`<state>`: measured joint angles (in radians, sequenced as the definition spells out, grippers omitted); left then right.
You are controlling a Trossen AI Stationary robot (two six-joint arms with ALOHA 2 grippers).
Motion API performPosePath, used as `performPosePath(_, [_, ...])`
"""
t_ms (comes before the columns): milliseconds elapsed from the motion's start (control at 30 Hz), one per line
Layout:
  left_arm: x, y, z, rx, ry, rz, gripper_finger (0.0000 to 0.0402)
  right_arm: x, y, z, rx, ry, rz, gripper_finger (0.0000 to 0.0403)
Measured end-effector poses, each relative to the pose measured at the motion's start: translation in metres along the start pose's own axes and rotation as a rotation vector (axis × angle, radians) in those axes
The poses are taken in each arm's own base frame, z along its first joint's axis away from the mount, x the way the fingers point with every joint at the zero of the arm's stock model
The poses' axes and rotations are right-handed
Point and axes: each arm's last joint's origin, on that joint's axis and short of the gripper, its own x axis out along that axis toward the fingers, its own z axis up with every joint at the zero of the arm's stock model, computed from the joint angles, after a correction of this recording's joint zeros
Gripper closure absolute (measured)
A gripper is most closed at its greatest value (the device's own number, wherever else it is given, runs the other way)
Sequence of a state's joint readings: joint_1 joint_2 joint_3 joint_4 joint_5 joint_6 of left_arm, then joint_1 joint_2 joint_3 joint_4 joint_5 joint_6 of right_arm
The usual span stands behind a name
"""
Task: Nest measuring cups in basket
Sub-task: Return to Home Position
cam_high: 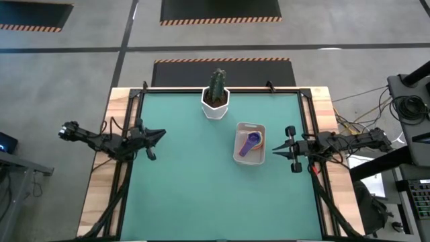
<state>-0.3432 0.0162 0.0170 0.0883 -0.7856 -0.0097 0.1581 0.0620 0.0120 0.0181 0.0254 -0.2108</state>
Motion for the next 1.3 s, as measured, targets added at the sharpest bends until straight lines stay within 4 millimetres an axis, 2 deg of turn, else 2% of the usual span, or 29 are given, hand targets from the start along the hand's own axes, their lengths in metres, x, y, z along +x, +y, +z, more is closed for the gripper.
performPosePath(333, [0.0001,-0.0001,0.0002,0.001,0.001,-0.001,0.0384,0.0,0.0,-0.0002,-0.004,0.002,0.0,0.0365])
performPosePath(533, [0.0001,-0.0001,0.0003,0.001,0.001,-0.002,0.0384,0.0,0.0,0.0,-0.063,-0.001,-0.001,0.0365])
performPosePath(1300, [0.0001,-0.0002,0.0005,0.001,0.001,-0.002,0.0384,0.0001,-0.0003,0.0012,-0.05,-0.013,-0.006,0.0365])
